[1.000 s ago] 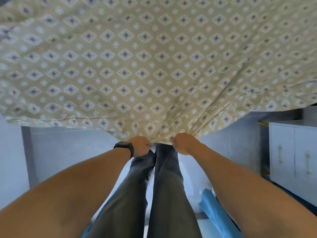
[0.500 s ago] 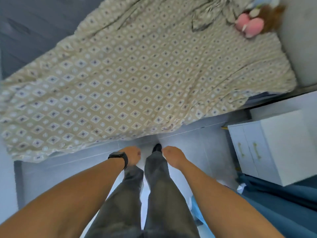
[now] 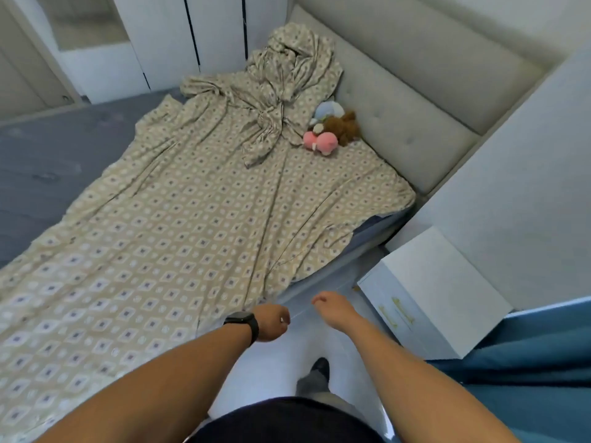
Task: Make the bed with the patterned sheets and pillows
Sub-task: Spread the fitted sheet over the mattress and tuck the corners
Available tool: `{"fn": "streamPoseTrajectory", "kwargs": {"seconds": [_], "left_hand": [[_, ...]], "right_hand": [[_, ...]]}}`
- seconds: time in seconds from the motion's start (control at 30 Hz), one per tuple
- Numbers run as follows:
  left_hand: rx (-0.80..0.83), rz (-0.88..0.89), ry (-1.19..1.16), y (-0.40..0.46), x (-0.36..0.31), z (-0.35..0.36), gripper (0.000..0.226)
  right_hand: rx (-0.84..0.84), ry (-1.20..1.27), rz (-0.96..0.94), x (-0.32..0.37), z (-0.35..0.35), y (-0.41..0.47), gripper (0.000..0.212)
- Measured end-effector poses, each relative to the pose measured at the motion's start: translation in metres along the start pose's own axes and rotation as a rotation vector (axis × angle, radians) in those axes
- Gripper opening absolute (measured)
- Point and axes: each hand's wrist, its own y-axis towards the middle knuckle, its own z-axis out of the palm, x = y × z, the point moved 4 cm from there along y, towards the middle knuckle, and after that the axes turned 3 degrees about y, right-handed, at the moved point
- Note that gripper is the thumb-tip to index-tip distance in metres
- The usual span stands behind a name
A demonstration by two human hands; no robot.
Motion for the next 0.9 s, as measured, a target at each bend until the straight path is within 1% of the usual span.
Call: {"fn": "streamPoseTrajectory", "kwargs": {"seconds": [0.07,0.13,0.23,0.3,0.4,0.6,0.8,0.9], "left_hand": [[-0.027,-0.013,0.015,0.022,-0.037,-0.019,0.035],[-0.098,0.0,-0.005,0.047,-0.08,-0.043,0.035],[-0.184,0.033,-0.013,0.064,-0.116,-0.069,0.032],[-0.174,0.023,0.027,0.08,-0.137,-0.077,0.029],[-0.18,0.0,0.094,0.1,-0.146,-0.093,0.027],[-0.171,-0.061,0.089,0.157,-0.14,-0.126,0.026],[-0.12,-0.042,0.021,0.226,-0.151,-0.169,0.028],[-0.12,-0.032,-0.03,0.258,-0.164,-0.184,0.029]], "right_hand": [[-0.042,0.01,-0.018,-0.016,-0.044,0.009,0.034],[-0.099,0.033,-0.037,-0.031,-0.093,0.024,0.031],[-0.147,0.025,-0.062,-0.037,-0.13,0.038,0.03],[-0.131,0.016,-0.057,-0.047,-0.148,0.047,0.03],[-0.09,0.015,-0.063,-0.05,-0.159,0.064,0.031],[0.01,-0.003,-0.03,-0.051,-0.188,0.103,0.032],[-0.026,-0.064,0.054,-0.058,-0.258,0.152,0.034],[-0.048,-0.09,0.068,-0.065,-0.29,0.181,0.035]]}}
